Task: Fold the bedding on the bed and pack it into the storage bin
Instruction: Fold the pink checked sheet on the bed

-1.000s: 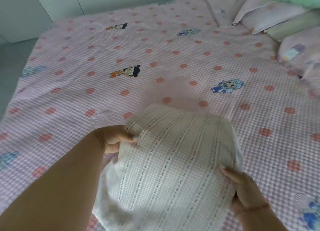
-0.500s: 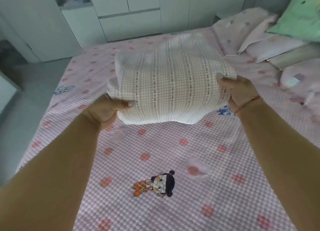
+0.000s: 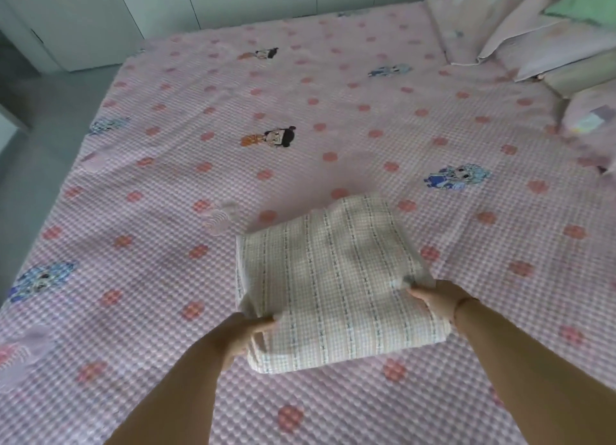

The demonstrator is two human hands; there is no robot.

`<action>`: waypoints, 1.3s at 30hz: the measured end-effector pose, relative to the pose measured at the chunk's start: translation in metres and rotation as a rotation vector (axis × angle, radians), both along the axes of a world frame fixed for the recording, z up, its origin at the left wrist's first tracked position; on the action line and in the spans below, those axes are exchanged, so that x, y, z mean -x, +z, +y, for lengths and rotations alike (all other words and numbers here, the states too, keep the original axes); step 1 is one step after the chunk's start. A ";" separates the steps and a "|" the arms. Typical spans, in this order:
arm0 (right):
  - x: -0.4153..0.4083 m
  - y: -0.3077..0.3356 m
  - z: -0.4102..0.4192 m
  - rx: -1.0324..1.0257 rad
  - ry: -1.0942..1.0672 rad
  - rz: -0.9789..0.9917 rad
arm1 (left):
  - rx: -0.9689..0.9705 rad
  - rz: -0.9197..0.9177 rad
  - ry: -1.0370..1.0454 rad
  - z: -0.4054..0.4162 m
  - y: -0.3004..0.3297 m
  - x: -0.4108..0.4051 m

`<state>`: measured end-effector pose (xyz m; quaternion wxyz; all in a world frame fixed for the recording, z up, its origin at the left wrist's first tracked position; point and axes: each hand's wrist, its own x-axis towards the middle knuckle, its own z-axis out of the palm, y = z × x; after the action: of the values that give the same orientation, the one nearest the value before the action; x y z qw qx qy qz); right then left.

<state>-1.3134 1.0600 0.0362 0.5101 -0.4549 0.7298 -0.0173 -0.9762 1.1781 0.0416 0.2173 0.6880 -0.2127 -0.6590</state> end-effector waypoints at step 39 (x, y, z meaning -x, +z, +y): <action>-0.105 -0.072 -0.105 0.459 0.738 0.638 | 0.110 -1.203 -0.485 -0.112 -0.090 0.025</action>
<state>-1.2084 0.9553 -0.0354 0.1225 -0.7635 0.6177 0.1430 -1.0010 1.0658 -0.0480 -0.0600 0.8571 -0.4800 -0.1774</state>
